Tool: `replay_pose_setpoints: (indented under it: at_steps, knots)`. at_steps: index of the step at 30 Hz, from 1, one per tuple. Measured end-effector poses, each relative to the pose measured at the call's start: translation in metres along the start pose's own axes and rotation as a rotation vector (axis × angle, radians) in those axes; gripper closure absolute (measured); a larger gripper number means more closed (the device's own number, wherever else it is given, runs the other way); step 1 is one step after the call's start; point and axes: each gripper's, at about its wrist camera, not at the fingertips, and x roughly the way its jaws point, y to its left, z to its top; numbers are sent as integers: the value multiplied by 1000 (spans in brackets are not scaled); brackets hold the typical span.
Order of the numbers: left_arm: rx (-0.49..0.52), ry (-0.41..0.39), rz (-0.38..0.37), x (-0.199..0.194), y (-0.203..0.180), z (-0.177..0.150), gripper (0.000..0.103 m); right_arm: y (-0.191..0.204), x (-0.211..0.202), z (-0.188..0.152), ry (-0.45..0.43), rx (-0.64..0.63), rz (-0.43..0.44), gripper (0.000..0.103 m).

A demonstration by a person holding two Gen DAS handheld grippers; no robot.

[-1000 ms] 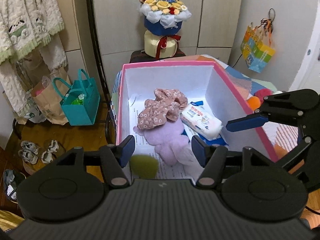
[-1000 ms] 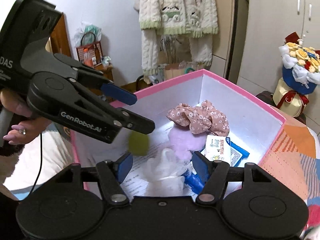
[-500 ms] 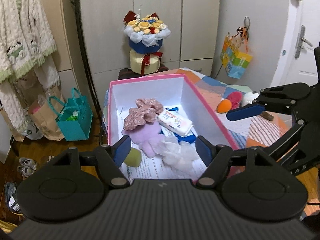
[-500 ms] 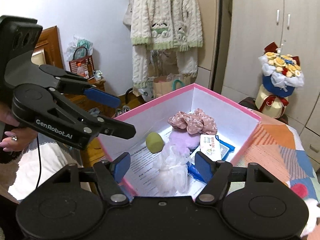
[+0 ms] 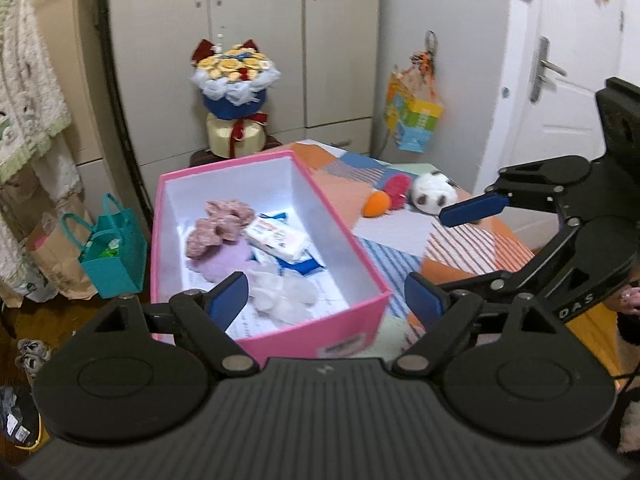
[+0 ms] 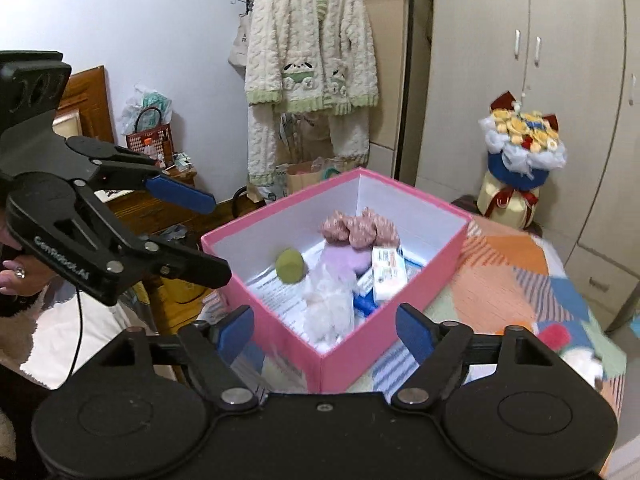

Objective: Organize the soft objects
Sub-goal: 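Withdraw both tools from the box toward the white panda plush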

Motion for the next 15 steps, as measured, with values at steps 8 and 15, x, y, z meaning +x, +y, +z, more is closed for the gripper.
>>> replay_pose_setpoints:
  at_steps: [8,15]
  knots:
    - [68,-14,-29,5,-41,2,6,-12,-25,-31,-14,38,-54,13]
    - [45,4,-140,34,-69,19,2,-43,-42,-54,-16,112,-137,12]
